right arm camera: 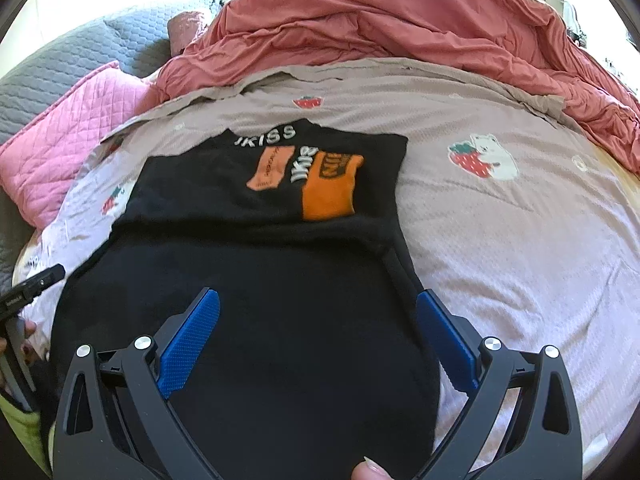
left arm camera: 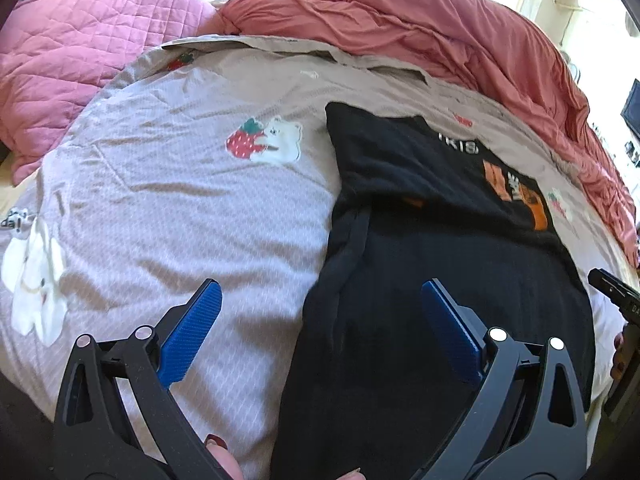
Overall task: Fold small clothes
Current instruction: 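Move both grippers down to the hem of the black shirt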
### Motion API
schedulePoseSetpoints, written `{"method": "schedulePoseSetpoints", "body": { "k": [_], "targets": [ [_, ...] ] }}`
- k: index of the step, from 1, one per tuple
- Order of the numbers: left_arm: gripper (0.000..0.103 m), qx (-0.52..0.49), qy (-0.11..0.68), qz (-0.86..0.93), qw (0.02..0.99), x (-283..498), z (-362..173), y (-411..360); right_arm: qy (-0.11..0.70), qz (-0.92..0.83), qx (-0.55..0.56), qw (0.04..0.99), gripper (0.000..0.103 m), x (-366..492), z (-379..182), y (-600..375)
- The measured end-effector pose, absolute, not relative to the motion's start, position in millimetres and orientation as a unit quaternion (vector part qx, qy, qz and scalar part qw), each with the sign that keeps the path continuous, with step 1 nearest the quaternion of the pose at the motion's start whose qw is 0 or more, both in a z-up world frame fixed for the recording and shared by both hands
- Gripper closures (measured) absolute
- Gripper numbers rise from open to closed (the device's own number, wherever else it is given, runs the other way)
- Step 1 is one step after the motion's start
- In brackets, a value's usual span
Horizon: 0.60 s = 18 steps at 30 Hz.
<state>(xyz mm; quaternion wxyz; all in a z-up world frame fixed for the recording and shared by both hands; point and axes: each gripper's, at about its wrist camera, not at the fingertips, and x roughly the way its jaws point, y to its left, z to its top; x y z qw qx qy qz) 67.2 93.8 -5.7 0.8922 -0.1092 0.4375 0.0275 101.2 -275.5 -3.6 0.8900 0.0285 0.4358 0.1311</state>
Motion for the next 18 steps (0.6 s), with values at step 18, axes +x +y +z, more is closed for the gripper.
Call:
{"method": "schedulePoseSetpoints", "body": {
  "k": [18],
  "targets": [
    [0.010,-0.124,0.507,0.009,0.853,34.4,-33.4,94.9,0.486,0.129,-0.001,0.865,0.005,47.8,-36.6,-298.3]
  ]
}}
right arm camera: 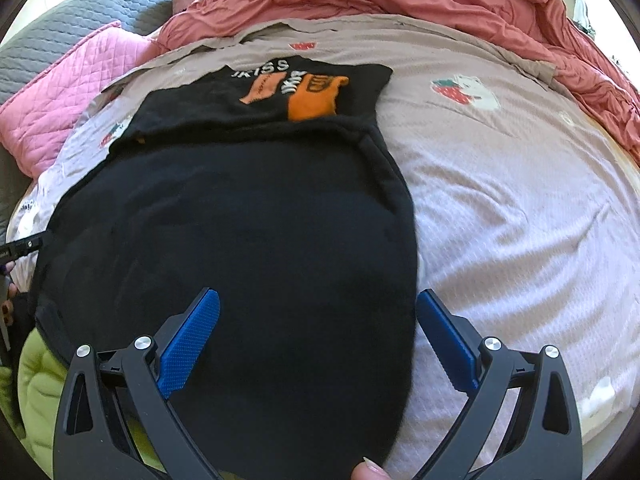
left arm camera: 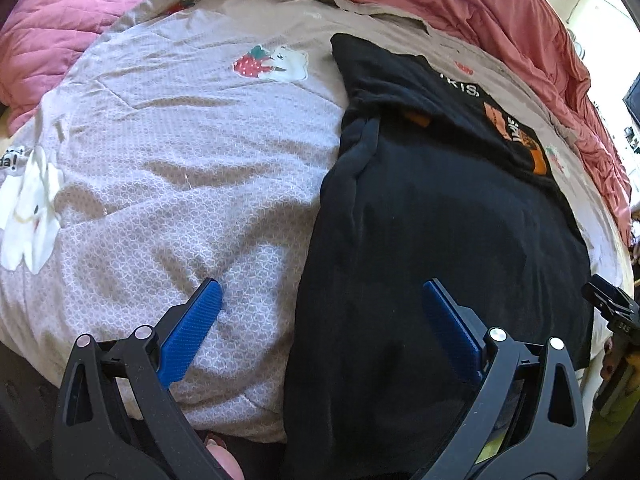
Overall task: Fold small clothes
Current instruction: 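Move both grippers down to the hem of the black shirt, then close the left gripper on the hem while the right gripper grasps it too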
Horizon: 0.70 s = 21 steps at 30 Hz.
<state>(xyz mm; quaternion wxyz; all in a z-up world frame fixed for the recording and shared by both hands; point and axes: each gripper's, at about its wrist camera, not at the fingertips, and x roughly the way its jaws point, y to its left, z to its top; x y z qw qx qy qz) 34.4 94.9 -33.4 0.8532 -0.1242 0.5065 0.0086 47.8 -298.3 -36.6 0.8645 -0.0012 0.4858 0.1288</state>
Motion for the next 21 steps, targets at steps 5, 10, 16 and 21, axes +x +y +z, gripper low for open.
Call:
{"method": "schedulePoseSetpoints", "body": {
  "k": [5,10,16,21],
  "targets": [
    [0.024,-0.121,0.500,0.007,0.858,29.8,-30.6,93.7,0.494,0.118,0.005,0.862,0.005,39.6,-39.6,-315.0],
    [0.058,-0.125,0.501,-0.013,0.856,27.2,-31.3,92.0,0.500,0.114,0.008,0.859,0.005,32.9,-42.9,-323.4],
    [0.072,-0.124,0.504,-0.030,0.854,25.4,-33.5,87.2,0.497,0.139,0.019,0.856,0.048,25.4,-41.8,-323.8],
    [0.072,-0.131,0.508,-0.030,0.851,25.2,-35.6,88.2,0.484,0.180,0.036,0.856,0.084,18.8,-31.1,-321.4]
  ]
}}
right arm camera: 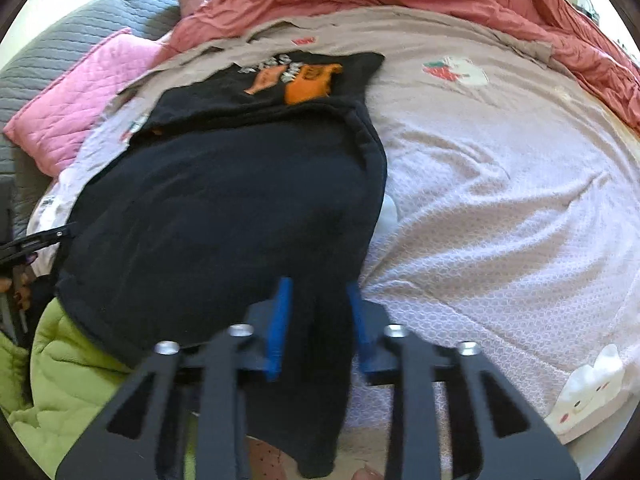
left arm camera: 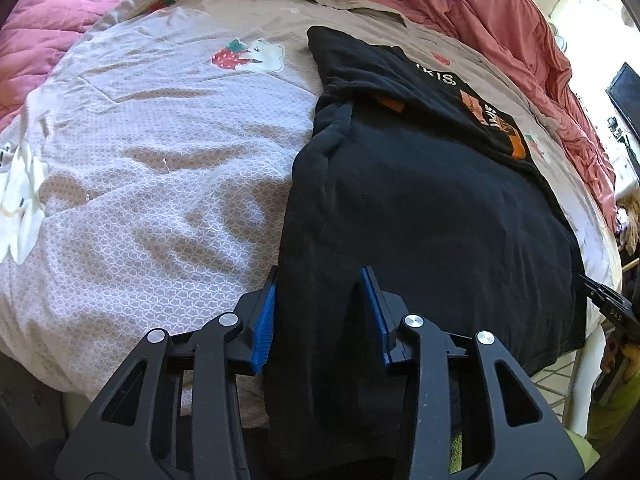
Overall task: Fold small clothes
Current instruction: 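Close the left gripper on the hem while the right gripper grasps it too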
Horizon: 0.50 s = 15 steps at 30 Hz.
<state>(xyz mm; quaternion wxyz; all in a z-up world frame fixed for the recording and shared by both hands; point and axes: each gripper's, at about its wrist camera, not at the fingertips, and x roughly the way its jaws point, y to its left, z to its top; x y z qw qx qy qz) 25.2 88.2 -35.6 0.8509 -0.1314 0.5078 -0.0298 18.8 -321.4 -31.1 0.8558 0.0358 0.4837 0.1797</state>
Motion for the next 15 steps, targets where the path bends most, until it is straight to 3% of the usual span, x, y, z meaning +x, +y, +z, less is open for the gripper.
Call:
{"method": "schedulePoseSetpoints", "body": {
  "k": [4,7,12,15],
  "targets": [
    [0.070,-0.134,0.512,-0.029,0.848,26.4,-38.0,89.8,0.493,0.178,0.036,0.851,0.081,15.4,-35.9,-327.5],
    [0.068,-0.139,0.514,-0.031,0.846,27.0,-39.2,91.6,0.505,0.178,0.052,0.843,0.070,12.5,-43.6,-335.8],
    [0.069,-0.140,0.516,-0.032,0.844,27.8,-41.1,90.9,0.500,0.191,0.057,0.842,0.066,9.9,-45.0,-333.9],
    [0.090,-0.126,0.511,-0.036,0.850,27.1,-37.9,85.3,0.490,0.208,0.058,0.844,0.087,10.9,-39.2,-329.9]
  ]
}}
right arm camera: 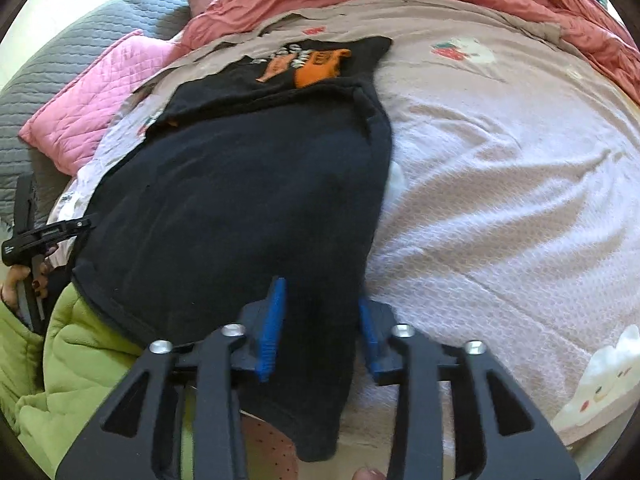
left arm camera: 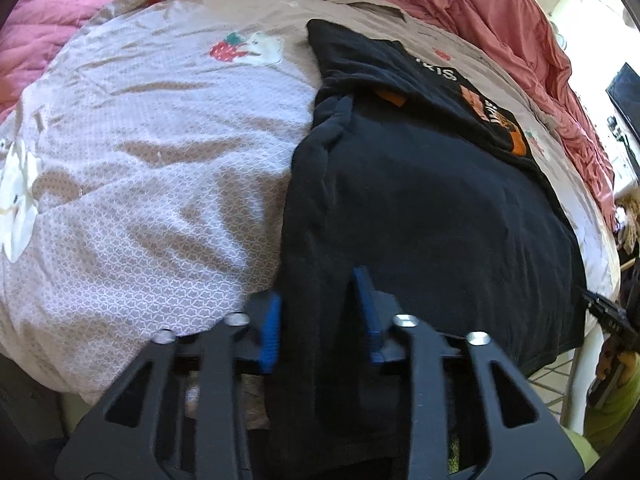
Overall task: Fold small clothes
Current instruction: 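Close the left gripper on the hem while the right gripper grasps it too, then lift the hem with both grippers and fold it toward the collar, release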
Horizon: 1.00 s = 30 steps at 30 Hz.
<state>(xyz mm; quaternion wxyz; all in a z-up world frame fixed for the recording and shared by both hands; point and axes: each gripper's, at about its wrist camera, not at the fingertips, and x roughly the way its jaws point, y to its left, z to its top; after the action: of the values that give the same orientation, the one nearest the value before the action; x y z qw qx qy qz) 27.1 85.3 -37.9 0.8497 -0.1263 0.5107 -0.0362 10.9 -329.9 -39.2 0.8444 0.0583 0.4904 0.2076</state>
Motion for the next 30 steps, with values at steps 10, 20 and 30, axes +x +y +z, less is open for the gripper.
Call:
{"method": "schedulePoseSetpoints", "body": {
  "k": [10,20,30],
  "targets": [
    [0.099,-0.159,0.456,-0.077,0.872,31.0,-8.3,93.6,0.425,0.247,0.129,0.861,0.095,36.0,-2.1,-344.0],
    [0.099,-0.192,0.414,-0.062,0.887,86.1,33.8,111.1,0.353,0.221,0.152,0.896,0.095,93.2,32.0,-361.2],
    [0.099,-0.210,0.428,-0.027,0.879,169.5,27.1,112.0,0.366,0.175,0.141,0.903,0.095,170.2,16.2,-350.5]
  ]
}}
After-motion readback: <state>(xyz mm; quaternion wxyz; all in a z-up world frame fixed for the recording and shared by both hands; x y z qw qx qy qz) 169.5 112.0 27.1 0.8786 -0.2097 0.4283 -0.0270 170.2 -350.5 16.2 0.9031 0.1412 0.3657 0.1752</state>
